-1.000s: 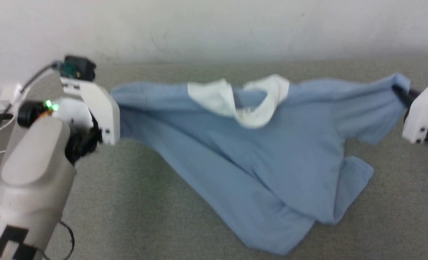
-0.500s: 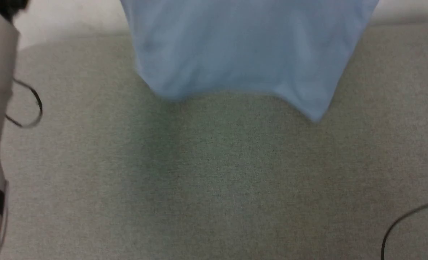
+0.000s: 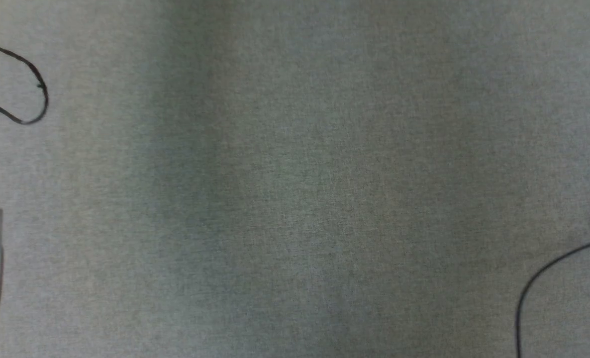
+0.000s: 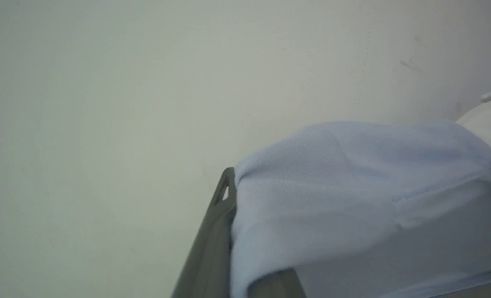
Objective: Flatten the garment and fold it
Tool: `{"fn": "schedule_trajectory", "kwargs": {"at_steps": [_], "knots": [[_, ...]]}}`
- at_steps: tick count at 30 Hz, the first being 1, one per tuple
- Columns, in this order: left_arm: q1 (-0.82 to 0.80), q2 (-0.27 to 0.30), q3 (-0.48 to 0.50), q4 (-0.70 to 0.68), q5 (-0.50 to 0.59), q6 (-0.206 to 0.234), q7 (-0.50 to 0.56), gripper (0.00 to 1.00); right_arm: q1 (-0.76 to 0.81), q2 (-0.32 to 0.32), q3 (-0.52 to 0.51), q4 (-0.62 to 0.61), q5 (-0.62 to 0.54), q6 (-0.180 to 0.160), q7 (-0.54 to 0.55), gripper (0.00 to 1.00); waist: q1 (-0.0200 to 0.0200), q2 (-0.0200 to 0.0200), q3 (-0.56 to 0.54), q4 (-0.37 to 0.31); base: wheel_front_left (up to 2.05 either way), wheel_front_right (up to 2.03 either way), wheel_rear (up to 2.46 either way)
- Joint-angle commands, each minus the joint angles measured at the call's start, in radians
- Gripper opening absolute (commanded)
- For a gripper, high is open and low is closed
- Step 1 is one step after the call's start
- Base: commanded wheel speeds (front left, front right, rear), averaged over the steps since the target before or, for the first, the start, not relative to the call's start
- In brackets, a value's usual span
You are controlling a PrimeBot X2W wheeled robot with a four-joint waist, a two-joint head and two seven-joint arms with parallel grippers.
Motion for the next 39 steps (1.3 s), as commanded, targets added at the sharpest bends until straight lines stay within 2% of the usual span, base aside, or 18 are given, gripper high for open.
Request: {"fn": "schedule_trajectory", "kwargs": {"at_steps": [1,6,12,14,19,24,28,32,35,39], "knots": [[0.018,-0.005,0.008,0.025,-0.018,-0.008,-0.016,0.00,0.020,0.004,0.020,0.017,0.024,-0.002,-0.016,0.00,-0.0004,0.0000,0.030,-0.015,0.00,0.00,0.00],[0.076,-0.021,0.024,0.074,-0.055,-0.025,-0.053,0.00,0.086,0.012,0.088,0.040,0.090,-0.002,-0.045,0.00,-0.0004,0.0000,0.016,-0.014,0.00,0.00,0.00],[0.261,-0.051,0.044,0.111,-0.110,-0.046,-0.140,0.00,0.271,-0.008,0.186,0.014,0.203,-0.002,-0.104,0.00,-0.0004,0.0000,-0.072,0.004,0.00,0.00,0.00],[0.348,-0.058,0.062,0.117,-0.139,-0.050,-0.164,0.00,0.355,-0.016,0.212,-0.016,0.236,-0.002,-0.128,0.00,-0.0004,0.0000,-0.115,0.004,0.00,0.00,0.00],[0.597,-0.060,0.089,0.077,-0.175,-0.023,-0.209,0.00,0.602,-0.045,0.269,-0.125,0.288,-0.002,-0.158,0.00,-0.0004,0.0000,-0.240,0.003,0.00,0.00,0.00],[0.866,-0.040,0.073,-0.056,-0.167,-0.001,-0.219,0.00,0.877,-0.094,0.239,-0.269,0.301,-0.002,-0.164,0.00,-0.0004,0.0000,-0.346,0.006,0.00,0.00,0.00],[1.067,-0.001,0.063,-0.232,-0.168,0.054,-0.188,0.00,1.099,-0.121,0.146,-0.398,0.285,-0.002,-0.124,0.00,-0.0004,0.0000,-0.401,0.002,0.00,0.00,0.00],[1.272,0.053,0.085,-0.476,-0.192,0.150,-0.116,0.00,1.329,-0.109,0.004,-0.554,0.244,-0.002,-0.039,0.00,-0.0004,0.0000,-0.426,-0.001,0.00,0.00,0.00],[1.429,0.094,0.109,-0.681,-0.210,0.238,-0.057,0.00,1.496,-0.069,-0.117,-0.691,0.193,-0.002,0.059,0.00,-0.0004,0.0000,-0.430,-0.009,0.00,0.00,0.00],[1.626,0.136,0.144,-0.915,-0.231,0.362,0.020,0.00,1.699,0.030,-0.254,-0.869,0.116,-0.002,0.233,0.00,-0.0004,0.0000,-0.426,-0.018,0.00,0.00,0.00]]}}
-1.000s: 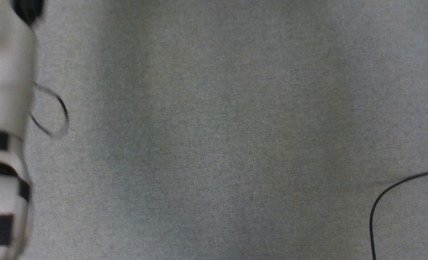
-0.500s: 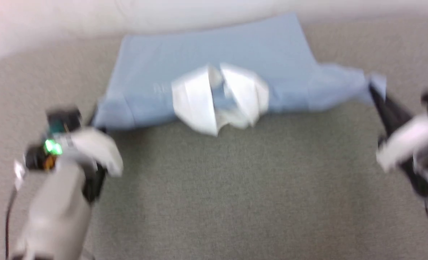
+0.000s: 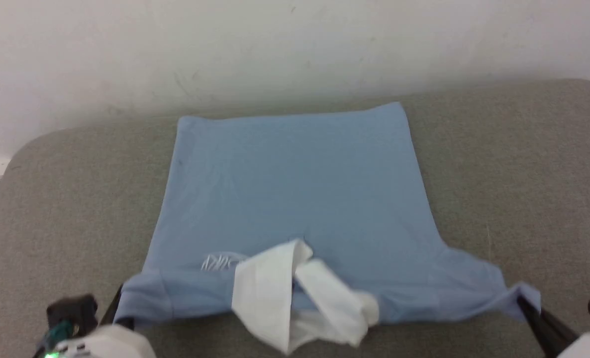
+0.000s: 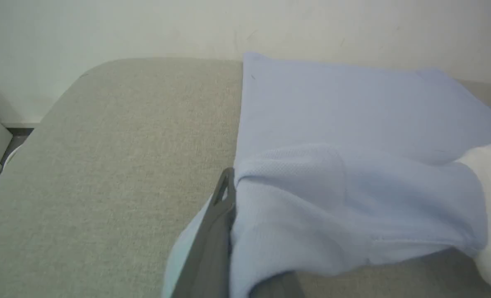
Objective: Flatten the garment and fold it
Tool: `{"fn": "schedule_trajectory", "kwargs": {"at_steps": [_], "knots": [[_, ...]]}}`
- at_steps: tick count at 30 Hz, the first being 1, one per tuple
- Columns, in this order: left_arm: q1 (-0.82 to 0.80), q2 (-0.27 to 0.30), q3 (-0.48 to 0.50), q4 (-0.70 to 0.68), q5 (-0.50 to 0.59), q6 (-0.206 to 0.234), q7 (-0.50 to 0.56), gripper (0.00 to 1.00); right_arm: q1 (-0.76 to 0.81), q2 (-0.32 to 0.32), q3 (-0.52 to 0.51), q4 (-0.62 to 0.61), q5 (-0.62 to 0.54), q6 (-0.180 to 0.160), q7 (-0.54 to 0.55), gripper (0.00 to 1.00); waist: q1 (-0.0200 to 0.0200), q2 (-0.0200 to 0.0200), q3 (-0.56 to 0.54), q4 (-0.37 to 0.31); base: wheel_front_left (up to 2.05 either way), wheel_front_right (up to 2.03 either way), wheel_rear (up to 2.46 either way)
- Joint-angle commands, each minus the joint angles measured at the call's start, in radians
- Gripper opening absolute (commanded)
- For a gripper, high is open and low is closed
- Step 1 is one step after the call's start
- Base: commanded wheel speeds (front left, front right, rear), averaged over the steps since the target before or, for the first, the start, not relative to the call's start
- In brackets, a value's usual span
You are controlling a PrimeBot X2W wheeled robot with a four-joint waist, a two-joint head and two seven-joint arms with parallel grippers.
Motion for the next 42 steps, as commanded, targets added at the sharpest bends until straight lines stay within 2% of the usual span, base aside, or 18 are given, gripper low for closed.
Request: {"fn": "schedule_trajectory", "kwargs": {"at_steps": [1,3,6,8,9,10,11,15,17,20,23,28,35,41,42], "knots": [[0.045,0.015,0.017,-0.038,-0.006,0.034,0.012,0.00,0.042,0.027,-0.028,-0.031,-0.019,-0.002,0.034,0.00,0.0003,0.0000,0.001,-0.005,0.00,0.00,0.00],[0.129,0.025,0.024,-0.112,-0.014,0.081,0.041,0.00,0.114,0.081,-0.077,-0.087,-0.055,-0.002,0.101,0.00,0.0003,0.0000,0.005,-0.003,0.00,0.00,0.00],[0.225,0.027,0.016,-0.171,-0.028,0.120,0.073,0.00,0.186,0.150,-0.125,-0.123,-0.108,-0.002,0.168,0.00,0.0003,0.0000,0.012,0.003,0.00,0.00,0.00],[0.263,0.011,0.005,-0.187,-0.038,0.129,0.076,0.00,0.214,0.188,-0.147,-0.114,-0.139,-0.002,0.191,0.14,0.0003,0.0000,0.016,0.009,0.00,0.00,0.00],[0.276,0.002,-0.003,-0.188,-0.042,0.130,0.075,0.00,0.225,0.202,-0.152,-0.105,-0.151,-0.002,0.199,0.35,0.0003,0.0000,0.018,0.012,0.00,0.00,0.00],[0.281,-0.011,-0.007,-0.184,-0.050,0.126,0.070,0.00,0.233,0.215,-0.154,-0.098,-0.160,-0.002,0.208,0.49,0.0003,0.0000,0.023,0.015,0.00,0.00,0.00],[0.281,-0.019,-0.011,-0.175,-0.051,0.122,0.062,0.00,0.236,0.228,-0.150,-0.092,-0.160,-0.002,0.217,1.00,0.0003,0.0000,0.025,0.017,0.00,0.00,0.00],[0.265,-0.053,-0.016,-0.139,-0.061,0.097,0.018,0.00,0.209,0.260,-0.132,-0.114,-0.140,-0.002,0.178,1.00,0.0003,0.0000,0.038,0.023,0.00,0.00,0.00],[0.254,-0.064,-0.016,-0.131,-0.069,0.083,0.005,0.00,0.182,0.255,-0.135,-0.156,-0.131,-0.002,0.148,1.00,0.0003,0.0000,0.044,0.026,0.00,0.00,0.00],[0.240,-0.069,-0.011,-0.128,-0.071,0.075,-0.010,0.00,0.103,0.257,-0.174,-0.231,-0.107,-0.002,0.105,1.00,0.0003,0.0000,0.056,0.027,0.00,0.00,0.00],[0.223,-0.073,-0.006,-0.143,-0.066,0.076,-0.023,0.00,-0.024,0.230,-0.221,-0.215,-0.077,-0.002,0.096,1.00,0.0003,0.0000,0.082,0.029,0.00,0.00,0.00],[0.170,-0.078,-0.009,-0.190,-0.039,0.078,-0.047,0.00,-0.309,0.148,-0.221,0.000,-0.018,-0.002,0.106,1.00,0.0003,0.0000,0.152,0.062,0.00,0.00,0.00],[0.083,-0.117,-0.036,-0.226,-0.005,0.061,-0.096,0.00,-0.680,0.044,-0.153,0.338,0.035,-0.002,0.108,1.00,0.0003,0.0000,0.253,0.165,0.00,0.00,0.00],[0.018,-0.155,-0.077,-0.259,0.029,0.045,-0.131,0.00,-0.921,-0.035,-0.083,0.594,0.056,-0.002,0.225,1.00,0.0003,0.0000,0.328,0.253,0.00,0.00,0.00],[0.002,-0.163,-0.089,-0.270,0.039,0.042,-0.138,0.00,-0.985,-0.053,-0.056,0.656,0.062,-0.002,0.284,1.00,0.0003,0.0000,0.355,0.273,0.00,0.00,0.00]]}}
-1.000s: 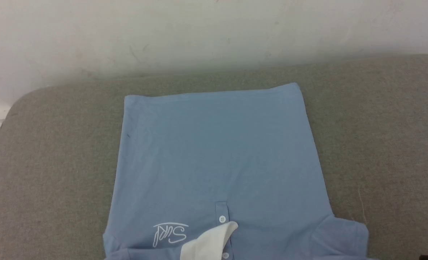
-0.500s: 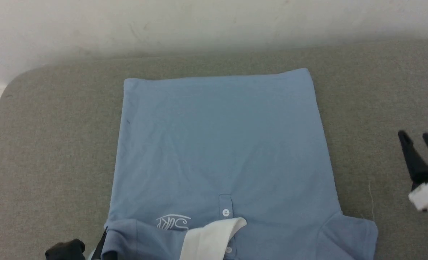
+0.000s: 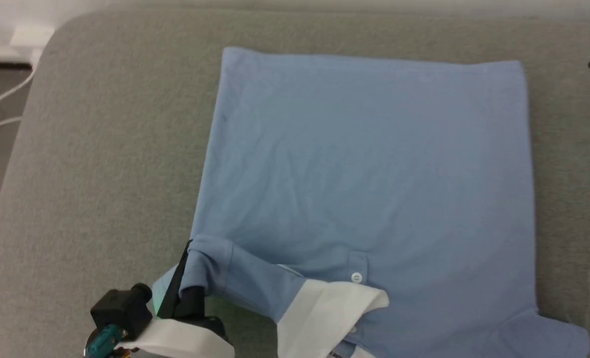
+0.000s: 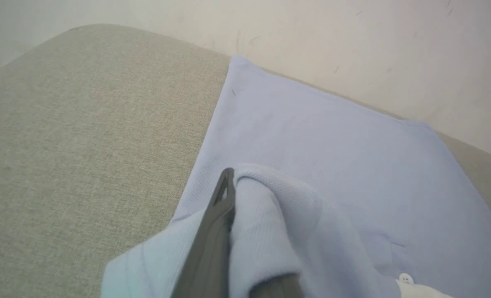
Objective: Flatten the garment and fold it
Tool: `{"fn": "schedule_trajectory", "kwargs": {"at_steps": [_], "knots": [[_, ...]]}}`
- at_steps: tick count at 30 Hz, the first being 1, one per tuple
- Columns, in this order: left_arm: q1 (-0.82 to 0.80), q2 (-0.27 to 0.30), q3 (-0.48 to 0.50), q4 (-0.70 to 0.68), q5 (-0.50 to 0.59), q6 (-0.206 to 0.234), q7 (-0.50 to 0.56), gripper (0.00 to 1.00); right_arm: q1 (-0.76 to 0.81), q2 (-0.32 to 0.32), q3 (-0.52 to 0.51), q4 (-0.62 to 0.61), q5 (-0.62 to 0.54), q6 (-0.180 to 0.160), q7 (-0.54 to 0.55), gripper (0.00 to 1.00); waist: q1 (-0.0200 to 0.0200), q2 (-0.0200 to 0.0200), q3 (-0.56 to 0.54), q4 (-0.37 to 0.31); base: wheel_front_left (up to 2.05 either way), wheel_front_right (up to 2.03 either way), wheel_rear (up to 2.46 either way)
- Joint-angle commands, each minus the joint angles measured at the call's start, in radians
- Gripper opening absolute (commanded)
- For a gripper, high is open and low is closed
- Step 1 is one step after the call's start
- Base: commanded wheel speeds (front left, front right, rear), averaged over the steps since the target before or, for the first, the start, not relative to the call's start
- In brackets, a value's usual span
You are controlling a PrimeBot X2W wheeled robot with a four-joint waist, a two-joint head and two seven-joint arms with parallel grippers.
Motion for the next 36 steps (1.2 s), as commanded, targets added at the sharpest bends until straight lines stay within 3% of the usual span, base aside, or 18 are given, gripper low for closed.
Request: {"fn": "schedule_trajectory", "kwargs": {"at_steps": [1,11,16,20,21,22,23,30,36], "knots": [[-0.024,-0.007,-0.006,-0.008,0.014,-0.007,-0.011,0.00,-0.047,-0.008,0.020,0.040,0.014,-0.001,0.039,1.00,-0.0002,0.0000,0.097,0.089,0.00,0.00,0.00],[-0.077,-0.027,-0.035,-0.036,0.046,-0.013,-0.027,0.00,-0.256,-0.016,0.120,0.203,0.011,-0.001,0.252,1.00,-0.0002,0.0000,0.195,0.123,0.00,0.00,0.00],[-0.087,-0.028,-0.038,-0.038,0.052,-0.012,-0.030,0.00,-0.294,-0.009,0.139,0.260,0.000,-0.001,0.305,1.00,-0.0002,0.0000,0.213,0.127,0.00,0.00,0.00],[-0.090,-0.031,-0.040,-0.035,0.054,-0.009,-0.033,0.00,-0.300,0.005,0.150,0.344,-0.003,-0.001,0.419,1.00,-0.0002,0.0000,0.213,0.130,0.00,0.00,0.00],[-0.090,-0.031,-0.040,-0.033,0.054,-0.008,-0.033,0.00,-0.300,0.009,0.150,0.364,-0.004,-0.001,0.444,0.45,-0.0002,0.0000,0.210,0.130,0.00,0.00,0.00],[-0.090,-0.032,-0.041,-0.032,0.054,-0.008,-0.034,0.00,-0.300,0.012,0.152,0.378,-0.009,-0.001,0.463,0.19,-0.0002,0.0000,0.207,0.131,0.00,0.00,0.00],[-0.090,-0.032,-0.042,-0.029,0.053,-0.008,-0.033,0.00,-0.300,0.014,0.151,0.389,-0.012,-0.001,0.473,0.00,-0.0002,0.0000,0.204,0.131,0.00,0.00,0.00],[-0.089,-0.027,-0.037,-0.006,0.046,-0.006,-0.028,0.00,-0.308,0.020,0.154,0.390,-0.022,-0.001,0.463,0.00,-0.0002,0.0000,0.153,0.121,0.00,0.00,0.00],[-0.072,-0.003,-0.021,0.023,0.034,0.000,-0.010,0.00,-0.287,-0.033,0.229,0.258,-0.034,-0.001,0.394,0.00,-0.0002,0.0000,0.047,0.086,0.00,0.00,0.00]]}}
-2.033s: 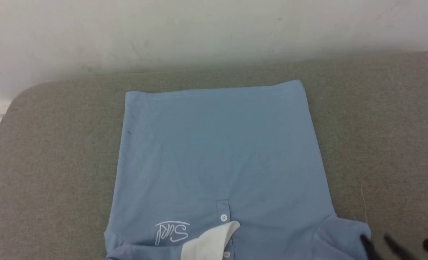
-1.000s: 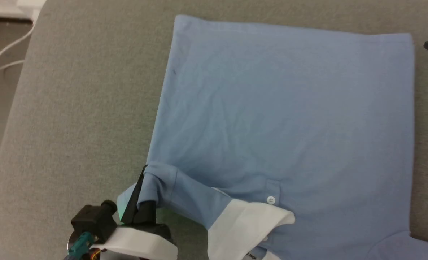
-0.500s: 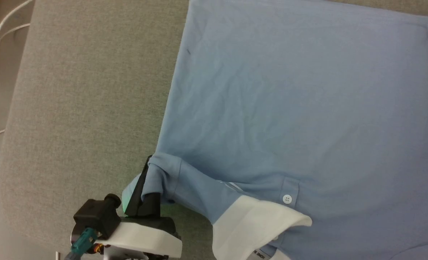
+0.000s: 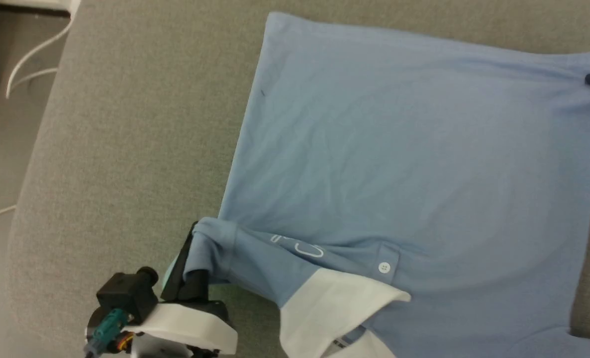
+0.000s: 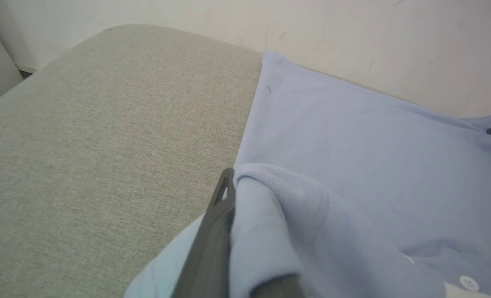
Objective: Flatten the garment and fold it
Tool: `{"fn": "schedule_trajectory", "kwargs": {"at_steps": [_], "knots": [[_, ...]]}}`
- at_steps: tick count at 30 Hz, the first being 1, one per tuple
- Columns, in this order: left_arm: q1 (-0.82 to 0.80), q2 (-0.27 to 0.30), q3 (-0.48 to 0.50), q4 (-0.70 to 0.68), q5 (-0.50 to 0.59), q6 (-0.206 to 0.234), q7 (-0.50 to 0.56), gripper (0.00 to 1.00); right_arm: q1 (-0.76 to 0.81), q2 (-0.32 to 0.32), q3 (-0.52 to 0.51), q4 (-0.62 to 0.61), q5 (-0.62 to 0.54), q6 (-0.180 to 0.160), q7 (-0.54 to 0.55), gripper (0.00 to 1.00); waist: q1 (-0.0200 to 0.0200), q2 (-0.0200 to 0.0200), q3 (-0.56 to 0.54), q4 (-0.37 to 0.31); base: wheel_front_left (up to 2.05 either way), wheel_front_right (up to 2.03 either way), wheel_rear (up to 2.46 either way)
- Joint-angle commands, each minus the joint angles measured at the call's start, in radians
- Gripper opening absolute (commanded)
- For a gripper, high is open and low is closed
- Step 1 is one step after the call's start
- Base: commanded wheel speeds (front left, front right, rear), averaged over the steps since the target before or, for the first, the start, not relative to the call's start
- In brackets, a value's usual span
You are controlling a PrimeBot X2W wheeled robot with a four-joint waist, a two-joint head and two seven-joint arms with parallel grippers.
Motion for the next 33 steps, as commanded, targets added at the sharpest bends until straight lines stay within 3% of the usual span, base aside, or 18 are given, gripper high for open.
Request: {"fn": "schedule_trajectory", "kwargs": {"at_steps": [1,7,10,13,17,22,23,24,25,29,33], "knots": [[0.008,0.012,0.011,0.005,-0.005,0.010,0.003,0.00,0.017,-0.020,0.015,-0.032,0.006,-0.001,-0.010,0.00,0.0000,0.0000,-0.073,-0.037,0.00,0.00,0.00],[0.059,0.059,0.057,0.007,-0.024,0.032,0.022,0.00,0.233,-0.159,0.082,-0.280,0.080,-0.001,-0.053,0.00,0.0000,0.0000,-0.181,-0.094,0.00,0.00,0.00],[0.104,0.083,0.083,-0.001,-0.033,0.054,0.030,0.00,0.419,-0.228,0.050,-0.388,0.110,-0.001,-0.067,0.00,0.0000,0.0000,-0.216,-0.134,0.00,0.00,0.00],[0.138,0.098,0.109,-0.014,-0.044,0.071,0.034,0.00,0.634,-0.248,-0.018,-0.476,0.134,-0.001,-0.078,0.00,0.0000,0.0000,-0.236,-0.171,0.00,0.00,0.00],[0.161,0.113,0.127,-0.016,-0.056,0.078,0.038,0.00,0.927,-0.191,-0.160,-0.567,0.139,-0.001,-0.109,0.00,0.0000,0.0000,-0.246,-0.210,0.00,0.00,0.00],[0.166,0.121,0.133,-0.004,-0.066,0.074,0.046,0.00,1.221,-0.030,-0.330,-0.678,0.106,-0.001,-0.110,0.00,0.0000,0.0000,-0.245,-0.236,0.00,0.00,0.00],[0.165,0.122,0.133,-0.001,-0.067,0.074,0.047,0.00,1.261,0.010,-0.360,-0.701,0.100,-0.001,-0.109,0.07,0.0000,0.0000,-0.244,-0.239,0.00,0.00,0.00],[0.164,0.122,0.132,0.003,-0.069,0.072,0.049,0.00,1.295,0.051,-0.392,-0.723,0.095,-0.001,-0.107,0.50,0.0000,0.0000,-0.245,-0.240,0.00,0.00,0.00],[0.163,0.121,0.131,0.007,-0.071,0.071,0.050,0.00,1.327,0.087,-0.418,-0.747,0.082,-0.001,-0.105,1.00,0.0000,0.0000,-0.246,-0.241,0.00,0.00,0.00],[0.164,0.116,0.125,0.021,-0.080,0.066,0.055,0.00,1.400,0.218,-0.506,-0.859,0.057,-0.001,-0.119,1.00,0.0000,0.0000,-0.247,-0.241,0.00,0.00,0.00],[0.163,0.115,0.120,0.027,-0.082,0.065,0.057,0.00,1.351,0.276,-0.569,-0.971,0.002,-0.001,-0.261,1.00,0.0000,0.0000,-0.246,-0.241,0.00,0.00,0.00]]}}
